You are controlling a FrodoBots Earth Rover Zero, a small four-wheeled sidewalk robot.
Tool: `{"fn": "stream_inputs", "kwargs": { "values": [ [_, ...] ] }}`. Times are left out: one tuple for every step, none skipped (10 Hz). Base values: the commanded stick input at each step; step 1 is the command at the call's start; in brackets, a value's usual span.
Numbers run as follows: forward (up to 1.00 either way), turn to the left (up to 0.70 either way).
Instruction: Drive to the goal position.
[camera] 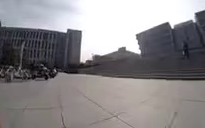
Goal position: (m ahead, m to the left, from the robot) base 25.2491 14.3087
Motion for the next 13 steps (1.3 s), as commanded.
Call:
{"fn": "stream_inputs", "kwargs": {
  "values": [
    [1.0,0.0],
    [1.0,0.0],
    [1.0,0.0],
    [1.0,0.0],
    [1.0,0.0],
    [1.0,0.0],
    [1.0,0.0],
    [1.0,0.0],
    [1.0,0.0],
    [1.0,0.0],
    [1.0,0.06],
    [1.0,0.28],
    [1.0,0.4]
  ]
}}
